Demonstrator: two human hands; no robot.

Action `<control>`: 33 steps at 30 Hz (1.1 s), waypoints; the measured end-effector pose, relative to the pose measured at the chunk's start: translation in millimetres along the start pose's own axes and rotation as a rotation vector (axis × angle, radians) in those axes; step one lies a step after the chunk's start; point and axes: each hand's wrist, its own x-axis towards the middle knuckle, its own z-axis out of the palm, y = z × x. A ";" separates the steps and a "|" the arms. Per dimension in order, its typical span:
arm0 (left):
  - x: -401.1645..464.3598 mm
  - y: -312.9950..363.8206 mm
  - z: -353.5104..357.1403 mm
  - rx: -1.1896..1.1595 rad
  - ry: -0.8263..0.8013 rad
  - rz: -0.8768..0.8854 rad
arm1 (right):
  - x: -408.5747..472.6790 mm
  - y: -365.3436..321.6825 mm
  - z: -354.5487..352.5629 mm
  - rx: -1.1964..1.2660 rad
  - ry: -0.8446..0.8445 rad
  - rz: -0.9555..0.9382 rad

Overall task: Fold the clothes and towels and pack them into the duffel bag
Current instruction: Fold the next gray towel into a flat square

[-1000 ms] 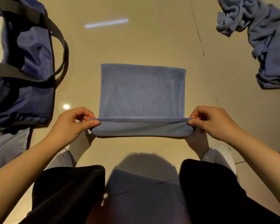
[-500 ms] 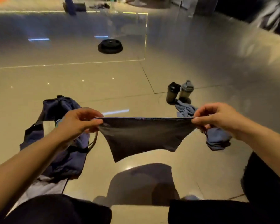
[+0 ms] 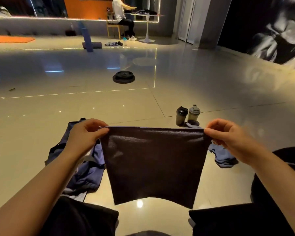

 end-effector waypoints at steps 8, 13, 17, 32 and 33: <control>-11.7 -6.0 -9.8 0.275 -0.001 0.175 | -3.7 15.9 14.9 -0.758 0.154 -0.206; -15.0 -14.3 -18.4 0.354 -0.041 0.268 | -4.7 30.9 17.0 -0.926 0.221 -0.427; -19.0 -22.8 -20.0 0.424 -0.145 0.234 | -11.9 37.8 22.5 -0.888 0.185 -0.354; 5.2 -29.3 -6.5 0.325 -0.654 -0.092 | -7.0 29.0 -16.2 -0.645 -0.343 0.220; 16.4 -34.6 1.4 0.373 -0.665 -0.082 | 4.8 36.5 -15.8 -0.646 -0.342 0.241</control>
